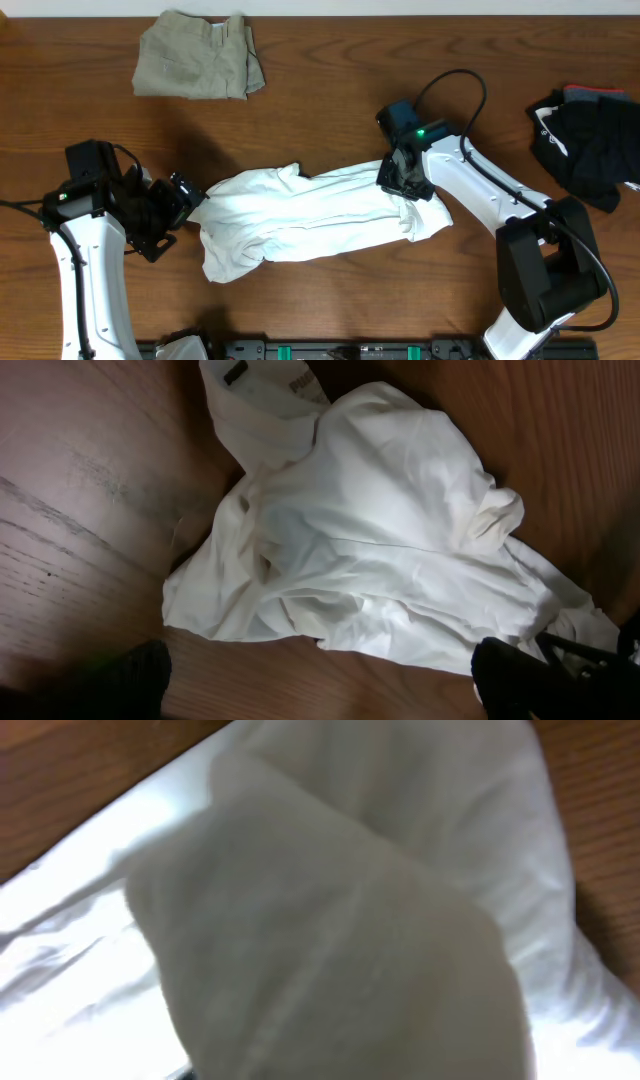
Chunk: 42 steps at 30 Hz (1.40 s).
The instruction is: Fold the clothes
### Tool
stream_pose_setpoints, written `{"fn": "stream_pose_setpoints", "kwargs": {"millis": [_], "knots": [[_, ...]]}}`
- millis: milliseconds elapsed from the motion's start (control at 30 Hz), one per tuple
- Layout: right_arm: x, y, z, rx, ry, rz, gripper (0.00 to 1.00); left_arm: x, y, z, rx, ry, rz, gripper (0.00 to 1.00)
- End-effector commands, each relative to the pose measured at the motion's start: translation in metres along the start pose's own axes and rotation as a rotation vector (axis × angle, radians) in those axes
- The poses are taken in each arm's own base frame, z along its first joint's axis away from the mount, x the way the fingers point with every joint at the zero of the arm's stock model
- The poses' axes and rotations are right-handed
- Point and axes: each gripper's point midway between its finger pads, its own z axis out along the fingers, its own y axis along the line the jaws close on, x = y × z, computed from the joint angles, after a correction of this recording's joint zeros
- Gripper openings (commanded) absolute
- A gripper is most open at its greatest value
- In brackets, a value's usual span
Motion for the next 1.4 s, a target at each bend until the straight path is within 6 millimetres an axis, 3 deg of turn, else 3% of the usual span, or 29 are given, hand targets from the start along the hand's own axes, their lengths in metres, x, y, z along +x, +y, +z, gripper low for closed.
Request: {"fn": "stream_pose_setpoints", "kwargs": {"millis": [0, 67, 100, 200, 400, 467, 567, 633, 867, 1100, 1200, 1367], "knots": [[-0.005, 0.022, -0.012, -0.066, -0.014, -0.061, 0.46, 0.003, -0.001, 0.001, 0.006, 0.01, 0.016, 0.98], [-0.009, 0.03, -0.019, -0.096, -0.02, -0.1, 0.67, 0.003, -0.001, 0.001, 0.006, 0.01, 0.015, 0.98], [-0.01, 0.035, -0.023, -0.116, -0.022, -0.126, 0.71, 0.003, -0.001, 0.001, 0.006, 0.01, 0.015, 0.98], [-0.015, 0.049, -0.037, -0.167, -0.029, -0.192, 0.74, 0.003, -0.001, 0.001, 0.006, 0.011, 0.015, 0.98], [-0.028, 0.057, -0.08, -0.173, -0.058, -0.301, 0.77, 0.003, 0.0, 0.001, 0.005, 0.013, 0.037, 0.98], [-0.034, 0.048, -0.089, -0.134, -0.068, -0.312, 0.82, 0.004, 0.0, 0.001, 0.003, 0.016, 0.038, 0.98], [-0.046, 0.015, -0.091, -0.011, -0.083, -0.27, 0.83, 0.006, 0.001, 0.001, -0.001, 0.025, 0.034, 0.98], [-0.047, -0.002, -0.087, 0.021, -0.048, -0.254, 0.79, 0.007, 0.001, 0.001, -0.002, 0.027, 0.033, 0.98], [-0.022, -0.018, -0.048, -0.01, 0.075, -0.293, 0.77, 0.007, 0.001, 0.001, -0.002, 0.027, 0.032, 0.98], [0.009, 0.017, -0.012, -0.267, 0.163, -0.3, 0.76, 0.008, 0.002, 0.001, -0.004, 0.033, 0.03, 0.98], [0.018, 0.022, 0.001, -0.304, 0.172, -0.273, 0.75, 0.01, 0.003, 0.001, -0.008, 0.04, 0.027, 0.98], [0.027, 0.045, 0.005, -0.411, 0.171, -0.3, 0.73, 0.01, 0.003, 0.001, -0.008, 0.04, 0.027, 0.98]]}}
